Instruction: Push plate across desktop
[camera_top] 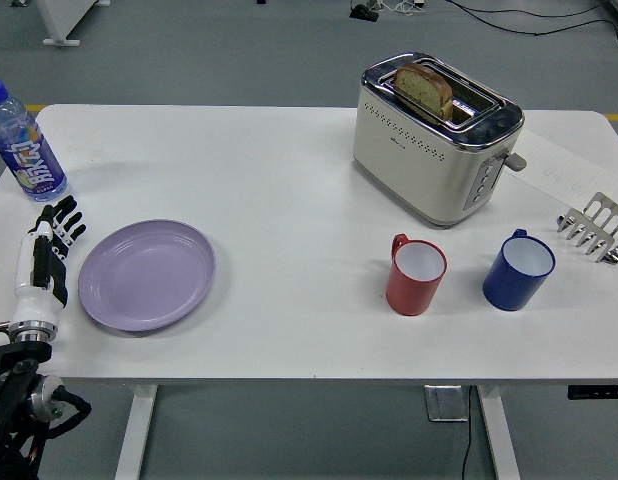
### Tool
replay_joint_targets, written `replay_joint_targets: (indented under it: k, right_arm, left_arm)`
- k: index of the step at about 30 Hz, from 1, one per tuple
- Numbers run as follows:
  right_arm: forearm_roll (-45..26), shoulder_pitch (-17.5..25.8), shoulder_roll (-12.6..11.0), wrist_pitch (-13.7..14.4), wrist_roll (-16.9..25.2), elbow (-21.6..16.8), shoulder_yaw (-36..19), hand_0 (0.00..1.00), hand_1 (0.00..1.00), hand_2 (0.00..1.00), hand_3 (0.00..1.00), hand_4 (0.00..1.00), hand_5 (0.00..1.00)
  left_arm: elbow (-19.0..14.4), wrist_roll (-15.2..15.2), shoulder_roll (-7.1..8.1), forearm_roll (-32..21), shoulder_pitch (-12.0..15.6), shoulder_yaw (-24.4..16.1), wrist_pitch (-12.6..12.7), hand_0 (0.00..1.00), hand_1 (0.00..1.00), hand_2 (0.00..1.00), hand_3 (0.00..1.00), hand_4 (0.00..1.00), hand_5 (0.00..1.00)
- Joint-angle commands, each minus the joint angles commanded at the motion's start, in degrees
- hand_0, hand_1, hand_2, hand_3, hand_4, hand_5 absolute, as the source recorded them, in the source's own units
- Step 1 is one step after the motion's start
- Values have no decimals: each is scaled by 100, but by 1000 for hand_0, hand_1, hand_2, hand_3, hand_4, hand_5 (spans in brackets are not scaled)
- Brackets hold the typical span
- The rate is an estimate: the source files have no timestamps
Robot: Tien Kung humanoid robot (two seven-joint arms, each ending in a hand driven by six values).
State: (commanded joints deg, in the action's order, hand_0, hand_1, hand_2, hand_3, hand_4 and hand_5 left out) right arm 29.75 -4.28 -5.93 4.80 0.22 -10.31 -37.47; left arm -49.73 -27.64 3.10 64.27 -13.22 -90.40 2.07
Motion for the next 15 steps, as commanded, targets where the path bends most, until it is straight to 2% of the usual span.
replay_joint_targets:
  k: [15]
  right_arm:
    - [24, 2, -3, -8, -11, 0, -27, 676, 678, 758, 704, 321, 318]
  left_arm:
    - [-14, -31, -87, 50, 78, 167, 68, 792, 858, 893, 808, 536, 998]
